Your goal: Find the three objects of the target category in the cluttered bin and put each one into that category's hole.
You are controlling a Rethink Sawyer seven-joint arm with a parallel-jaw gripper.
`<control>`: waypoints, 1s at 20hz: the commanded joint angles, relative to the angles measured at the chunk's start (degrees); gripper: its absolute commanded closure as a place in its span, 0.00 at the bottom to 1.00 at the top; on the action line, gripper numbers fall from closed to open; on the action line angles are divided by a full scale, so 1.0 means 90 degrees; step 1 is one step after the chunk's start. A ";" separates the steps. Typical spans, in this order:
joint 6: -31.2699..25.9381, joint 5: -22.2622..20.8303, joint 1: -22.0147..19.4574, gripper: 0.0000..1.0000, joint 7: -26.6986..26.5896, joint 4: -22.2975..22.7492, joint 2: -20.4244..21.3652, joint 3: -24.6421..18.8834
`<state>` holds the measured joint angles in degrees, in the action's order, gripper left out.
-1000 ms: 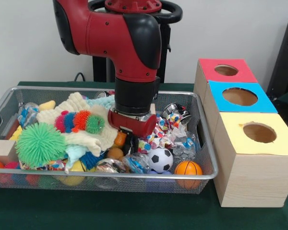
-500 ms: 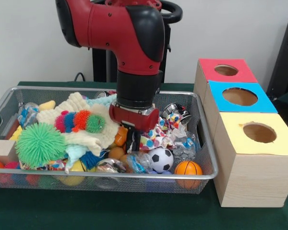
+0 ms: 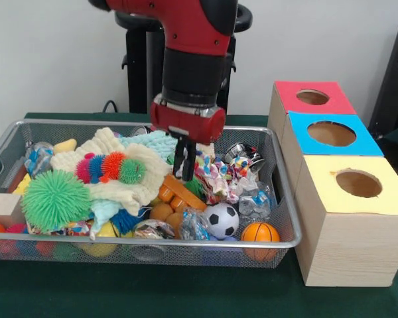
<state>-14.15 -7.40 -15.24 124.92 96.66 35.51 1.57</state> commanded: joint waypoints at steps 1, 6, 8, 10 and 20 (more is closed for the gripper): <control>-0.1970 0.0169 0.0121 1.00 0.0117 0.0471 0.1407 0.0091; -0.2281 0.0090 0.0118 1.00 0.0126 0.0518 0.1678 0.0060; -0.2310 0.0058 0.0100 1.00 0.0148 0.0500 0.1703 0.0037; -0.2292 0.0019 0.0077 1.00 0.0156 0.0511 0.1730 0.0015; -0.2078 -0.0061 -0.0903 1.00 -0.0760 0.0628 0.1650 -0.0535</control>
<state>-29.92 -7.50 -17.44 124.92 97.94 51.41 2.30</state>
